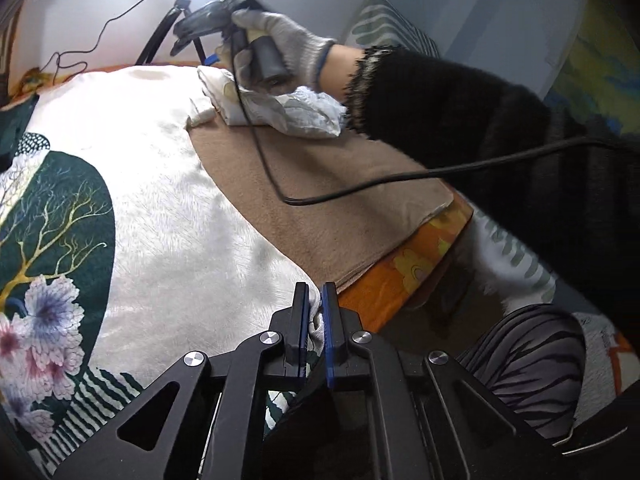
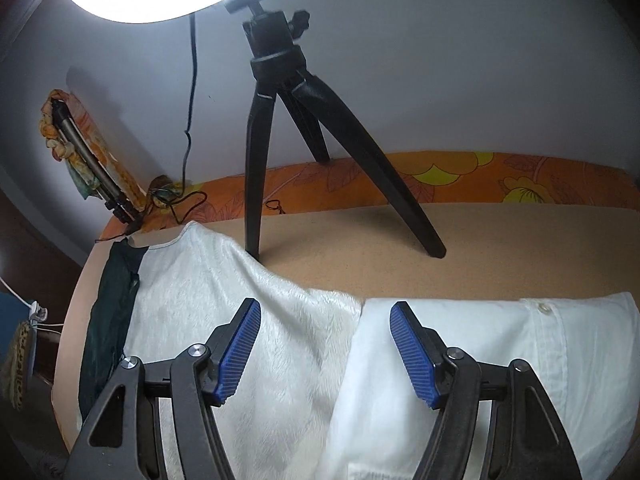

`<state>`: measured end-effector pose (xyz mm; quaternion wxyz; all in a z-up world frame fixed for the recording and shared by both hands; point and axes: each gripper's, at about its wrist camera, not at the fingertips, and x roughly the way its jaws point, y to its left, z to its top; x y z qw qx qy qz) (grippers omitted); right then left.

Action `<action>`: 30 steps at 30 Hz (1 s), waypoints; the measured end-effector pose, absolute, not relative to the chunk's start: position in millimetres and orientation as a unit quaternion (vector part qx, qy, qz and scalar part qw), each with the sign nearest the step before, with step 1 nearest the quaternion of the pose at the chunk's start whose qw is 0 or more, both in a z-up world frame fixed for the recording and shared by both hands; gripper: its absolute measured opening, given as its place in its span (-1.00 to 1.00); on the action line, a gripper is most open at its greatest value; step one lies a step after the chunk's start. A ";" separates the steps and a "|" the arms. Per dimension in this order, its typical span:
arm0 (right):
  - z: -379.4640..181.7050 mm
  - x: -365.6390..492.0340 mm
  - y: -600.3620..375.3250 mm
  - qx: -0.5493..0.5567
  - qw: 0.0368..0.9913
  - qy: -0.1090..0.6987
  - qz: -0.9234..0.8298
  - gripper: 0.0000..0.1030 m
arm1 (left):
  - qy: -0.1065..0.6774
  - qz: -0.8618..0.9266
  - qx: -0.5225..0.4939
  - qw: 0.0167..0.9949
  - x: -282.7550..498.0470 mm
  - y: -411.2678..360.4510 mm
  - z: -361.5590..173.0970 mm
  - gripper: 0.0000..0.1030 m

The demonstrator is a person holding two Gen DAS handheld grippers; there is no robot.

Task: Fold small clothes
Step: 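Move both tools to the side edge of the white panel, then close the left tool on the white edge while the right tool grips it too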

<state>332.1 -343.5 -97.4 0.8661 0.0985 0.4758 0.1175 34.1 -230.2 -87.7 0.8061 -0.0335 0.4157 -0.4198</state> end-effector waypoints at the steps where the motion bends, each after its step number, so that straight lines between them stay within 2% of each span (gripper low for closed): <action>1: -102.3 337.0 -339.4 0.089 0.864 0.482 0.118 0.37 | 0.417 -0.420 -0.035 0.805 34.0 -229.7 -88.1 -0.91; 5: -118.3 346.2 -325.5 0.050 0.855 0.502 0.119 0.37 | 0.424 -0.417 -0.047 0.803 36.9 -224.2 -93.0 -0.92; 7: -122.7 347.7 -320.3 0.035 0.853 0.508 0.114 0.29 | 0.427 -0.413 -0.057 0.802 38.6 -221.3 -93.4 -0.93; 8: -122.7 347.4 -318.5 0.028 0.853 0.509 0.112 0.03 | 0.428 -0.411 -0.060 0.803 39.6 -219.4 -92.6 -0.93; 9: -123.3 347.3 -315.8 0.024 0.851 0.513 0.113 -0.40 | 0.427 -0.410 -0.061 0.804 39.6 -218.6 -91.0 -0.93; 12: -121.8 344.2 -308.7 0.006 0.850 0.516 0.111 -0.83 | 0.422 -0.408 -0.067 0.807 37.3 -215.1 -87.3 -0.93; 13: -119.4 342.5 -305.2 -0.002 0.851 0.513 0.111 -0.90 | 0.423 -0.407 -0.070 0.806 37.0 -213.7 -87.2 -0.93; 30: -42.9 341.0 -239.3 -0.056 0.866 0.495 0.052 -0.96 | 0.396 -0.372 -0.135 0.828 32.1 -156.8 -80.4 -0.94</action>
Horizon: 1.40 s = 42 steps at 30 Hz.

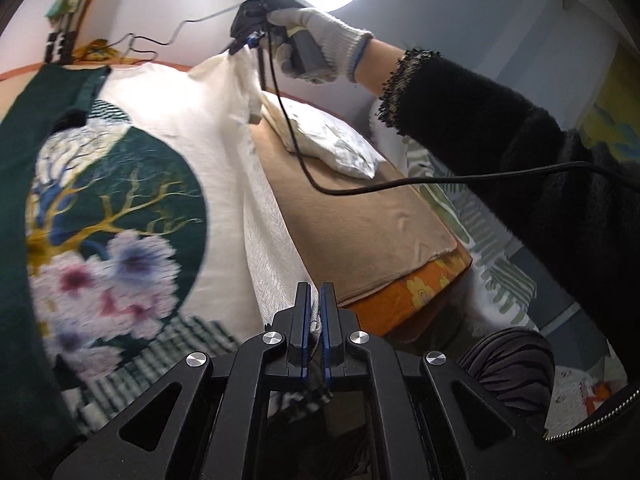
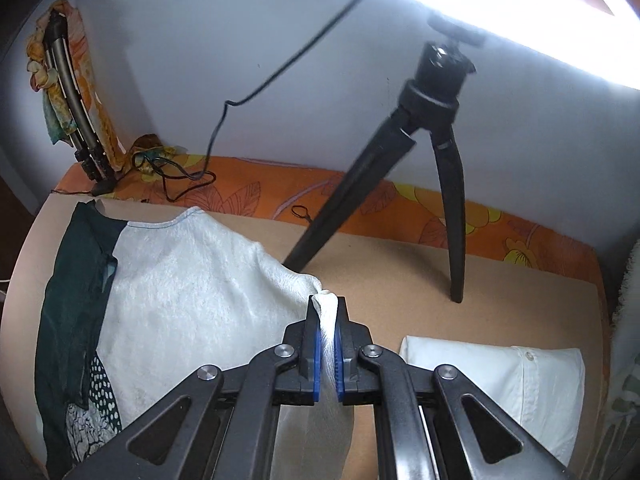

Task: Fold small clothes
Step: 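Close the left tool on the white edge while the right tool grips it too, then fold the white side over the green fold with both tools, then open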

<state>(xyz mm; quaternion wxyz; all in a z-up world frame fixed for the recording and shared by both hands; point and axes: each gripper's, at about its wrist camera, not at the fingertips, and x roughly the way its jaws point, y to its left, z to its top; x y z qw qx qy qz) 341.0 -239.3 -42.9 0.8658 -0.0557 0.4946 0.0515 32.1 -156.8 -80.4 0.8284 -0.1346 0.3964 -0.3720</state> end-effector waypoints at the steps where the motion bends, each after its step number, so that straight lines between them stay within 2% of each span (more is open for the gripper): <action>1: -39.2 341.1 -231.6 -0.062 0.866 0.494 0.050 -0.96 | 0.395 -0.368 -0.138 0.830 30.8 -150.8 -81.0 -0.94; 8: -28.9 345.1 -151.7 -0.106 0.866 0.485 0.057 -0.96 | 0.396 -0.335 -0.161 0.839 24.6 -111.1 -91.7 -0.94; 16: -60.7 351.6 -58.4 -0.173 0.849 0.496 0.066 -0.96 | 0.405 -0.300 -0.182 0.845 26.1 -79.2 -112.0 -0.96; 26: -76.6 365.3 -18.5 -0.168 0.839 0.511 0.079 -0.93 | 0.406 -0.284 -0.203 0.845 22.9 -54.5 -116.4 -0.96; 28: -75.7 362.4 -18.0 -0.168 0.838 0.512 0.082 -0.69 | 0.404 -0.282 -0.206 0.845 21.6 -50.9 -114.5 -0.96; 29: -72.7 358.5 -19.7 -0.166 0.840 0.509 0.087 -0.32 | 0.404 -0.279 -0.206 0.847 21.0 -50.2 -112.8 -0.91; 30: -67.7 352.7 -24.2 -0.159 0.843 0.505 0.096 -0.19 | 0.403 -0.277 -0.204 0.848 19.9 -49.1 -111.8 -0.87; 31: -63.0 347.5 -30.1 -0.151 0.844 0.504 0.106 -0.18 | 0.401 -0.274 -0.200 0.851 18.7 -50.3 -109.3 -0.77; 32: -59.2 342.9 -36.6 -0.143 0.845 0.503 0.113 -0.15 | 0.400 -0.275 -0.198 0.852 17.8 -51.2 -108.2 -0.59; 34: -52.8 332.3 -57.2 -0.116 0.845 0.507 0.125 -0.01 | 0.400 -0.282 -0.185 0.852 15.5 -56.7 -105.7 -0.33; 38: -59.3 308.8 -96.4 -0.072 0.833 0.527 0.151 0.17 | 0.410 -0.284 -0.124 0.858 14.1 -84.2 -103.4 -0.29; 42: -82.4 292.8 -112.9 -0.059 0.815 0.554 0.162 0.18 | 0.413 -0.278 -0.119 0.859 17.1 -89.6 -109.5 -0.29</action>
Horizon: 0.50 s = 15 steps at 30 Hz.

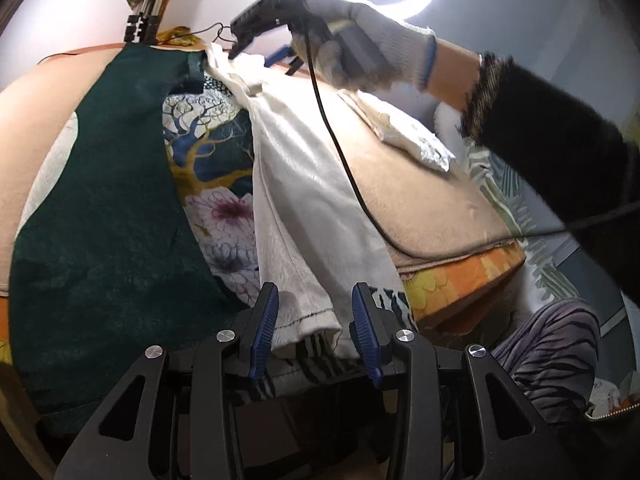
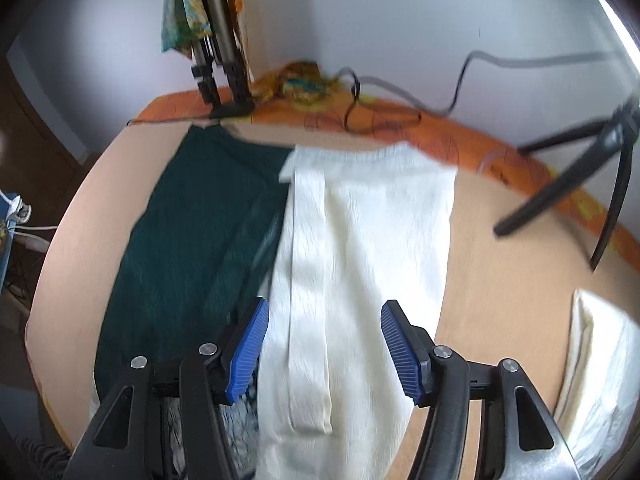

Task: Fold small clothes
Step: 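Fold the white side over the green fold with both tools, then open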

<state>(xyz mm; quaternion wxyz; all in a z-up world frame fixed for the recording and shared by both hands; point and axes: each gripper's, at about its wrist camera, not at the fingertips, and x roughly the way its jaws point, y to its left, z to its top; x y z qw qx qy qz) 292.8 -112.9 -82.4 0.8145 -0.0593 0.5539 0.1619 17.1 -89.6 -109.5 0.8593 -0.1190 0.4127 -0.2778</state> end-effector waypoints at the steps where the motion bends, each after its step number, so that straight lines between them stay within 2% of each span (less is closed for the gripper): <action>1: -87.1 290.0 -114.2 -0.063 0.813 0.556 0.162 0.18 | 0.412 -0.278 -0.119 0.860 18.5 -89.4 -109.8 -0.34; 3: -97.1 288.4 -114.9 -0.066 0.807 0.565 0.161 0.19 | 0.410 -0.278 -0.119 0.860 21.6 -88.5 -110.2 -0.40; 5: -105.2 288.2 -115.1 -0.058 0.799 0.576 0.162 0.19 | 0.411 -0.278 -0.123 0.860 23.4 -87.3 -110.6 -0.75; 7: -111.5 285.8 -112.9 -0.047 0.791 0.585 0.172 0.12 | 0.405 -0.280 -0.121 0.862 23.2 -86.1 -109.8 -0.82; 10: -112.6 279.3 -104.1 -0.072 0.794 0.579 0.168 -0.43 | 0.401 -0.285 -0.126 0.862 22.2 -83.8 -109.3 -0.89; 11: -112.1 277.9 -101.7 -0.071 0.793 0.580 0.170 -0.71 | 0.400 -0.287 -0.130 0.861 22.1 -83.0 -109.2 -0.90; 12: -110.8 277.1 -99.9 -0.068 0.794 0.580 0.170 -0.85 | 0.400 -0.287 -0.134 0.860 21.9 -81.2 -109.0 -0.90; 15: -102.9 275.8 -92.7 -0.072 0.800 0.572 0.167 -0.96 | 0.395 -0.286 -0.140 0.861 18.4 -75.1 -106.0 -0.91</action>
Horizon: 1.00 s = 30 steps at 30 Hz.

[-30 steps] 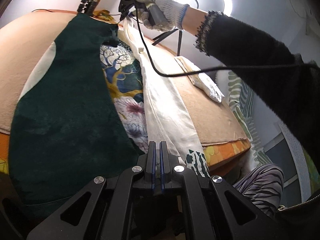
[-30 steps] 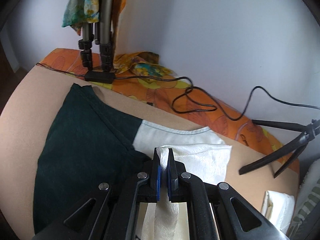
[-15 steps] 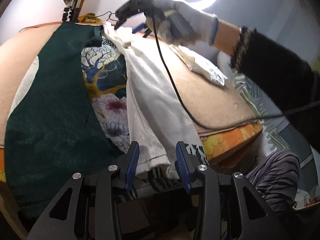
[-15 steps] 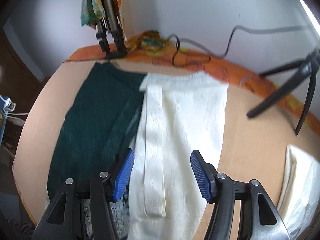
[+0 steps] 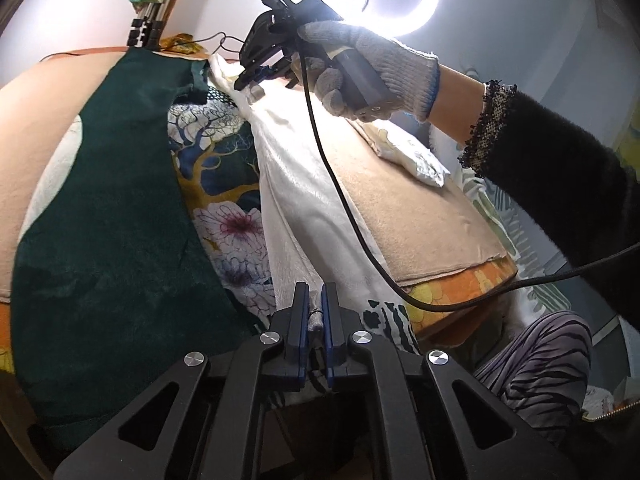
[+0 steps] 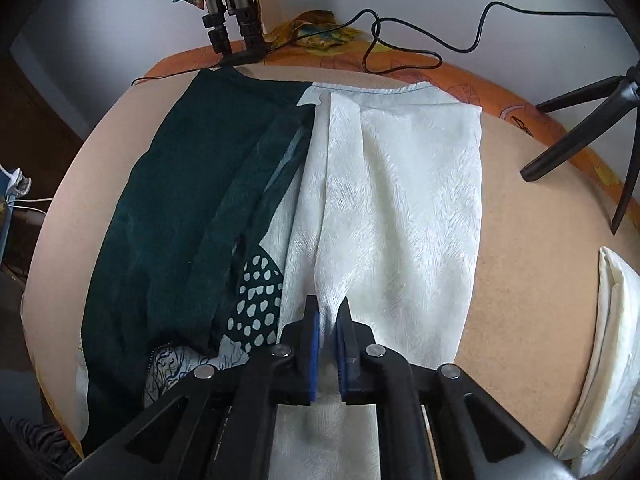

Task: Fold small clothes
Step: 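Fold the white side over the green fold with both tools, then open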

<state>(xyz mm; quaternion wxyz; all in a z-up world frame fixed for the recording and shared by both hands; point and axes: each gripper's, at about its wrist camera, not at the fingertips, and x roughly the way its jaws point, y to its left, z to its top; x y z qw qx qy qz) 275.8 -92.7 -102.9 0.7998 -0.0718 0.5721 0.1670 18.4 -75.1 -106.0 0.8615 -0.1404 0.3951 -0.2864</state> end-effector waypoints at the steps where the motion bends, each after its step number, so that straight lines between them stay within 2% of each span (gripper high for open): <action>1: -99.4 274.9 -89.3 -0.073 0.802 0.569 0.168 -0.97 | 0.394 -0.286 -0.145 0.861 17.4 -73.7 -104.7 -0.91; 11: -98.2 266.4 -40.3 -0.099 0.793 0.569 0.195 -0.98 | 0.403 -0.283 -0.175 0.853 5.5 -58.4 -107.4 -0.92; 13: -98.8 261.9 -31.9 -0.097 0.790 0.564 0.220 -0.92 | 0.402 -0.282 -0.176 0.853 3.5 -56.0 -106.9 -0.92; 14: -98.1 259.6 -28.9 -0.093 0.786 0.564 0.236 -0.85 | 0.400 -0.285 -0.177 0.853 1.5 -54.6 -105.5 -0.92; 16: -91.7 254.7 -29.2 -0.078 0.785 0.562 0.247 -0.35 | 0.400 -0.289 -0.181 0.850 -0.5 -51.3 -101.9 -0.92; 17: -85.7 251.5 -32.8 -0.071 0.791 0.554 0.248 -0.04 | 0.403 -0.295 -0.181 0.847 -1.6 -50.7 -99.5 -0.90; 21: -50.4 229.0 -69.6 -0.014 0.809 0.521 0.272 -0.08 | 0.388 -0.306 -0.160 0.855 -12.2 -41.8 -80.2 -0.77; 23: -38.1 211.3 -93.6 0.009 0.817 0.509 0.271 -0.10 | 0.383 -0.308 -0.147 0.858 -17.4 -32.3 -70.2 -0.39; 24: -33.7 199.3 -107.4 0.018 0.820 0.505 0.269 -0.18 | 0.380 -0.307 -0.142 0.861 -18.9 -27.3 -67.3 -0.34; 27: -26.7 157.2 -135.5 0.017 0.830 0.499 0.249 -0.29 | 0.379 -0.296 -0.122 0.868 -19.5 -10.9 -60.5 -0.34; 30: -29.9 112.5 -153.6 -0.015 0.836 0.500 0.225 -0.28 | 0.392 -0.279 -0.116 0.869 -9.9 8.7 -61.3 -0.34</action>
